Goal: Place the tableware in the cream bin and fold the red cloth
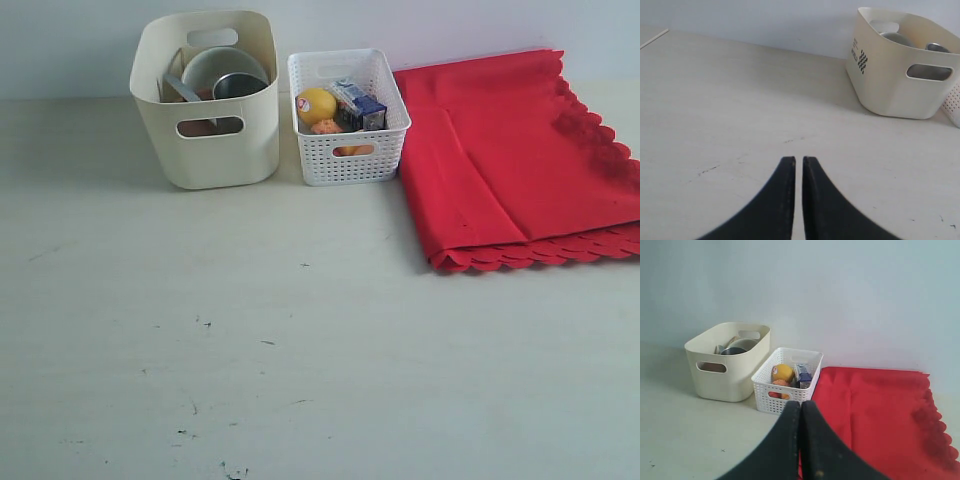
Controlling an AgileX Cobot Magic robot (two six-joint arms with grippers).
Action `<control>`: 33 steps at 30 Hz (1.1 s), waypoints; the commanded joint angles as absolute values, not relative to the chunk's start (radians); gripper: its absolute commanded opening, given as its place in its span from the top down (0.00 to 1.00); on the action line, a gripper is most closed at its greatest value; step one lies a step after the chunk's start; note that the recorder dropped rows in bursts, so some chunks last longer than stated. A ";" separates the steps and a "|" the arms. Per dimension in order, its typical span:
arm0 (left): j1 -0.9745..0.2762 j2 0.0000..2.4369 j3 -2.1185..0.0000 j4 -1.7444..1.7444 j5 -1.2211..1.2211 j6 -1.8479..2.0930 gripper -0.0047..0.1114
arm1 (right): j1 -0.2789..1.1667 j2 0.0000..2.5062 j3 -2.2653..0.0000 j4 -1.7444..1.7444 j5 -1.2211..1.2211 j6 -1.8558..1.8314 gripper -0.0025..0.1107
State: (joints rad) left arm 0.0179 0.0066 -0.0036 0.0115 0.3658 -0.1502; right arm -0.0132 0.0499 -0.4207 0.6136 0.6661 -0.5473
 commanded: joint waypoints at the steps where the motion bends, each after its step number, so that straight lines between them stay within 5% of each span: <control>1: 0.019 0.000 0.000 0.015 0.361 -0.148 0.89 | -0.012 0.048 -0.415 0.620 0.659 -0.548 0.98; 22: 0.019 0.000 0.000 0.015 0.361 -0.148 0.89 | -0.012 0.054 -0.304 0.598 0.426 -0.545 0.98; 33: 0.019 0.000 0.000 0.015 0.361 -0.148 0.89 | -0.012 0.000 -0.064 -0.069 0.230 0.105 0.98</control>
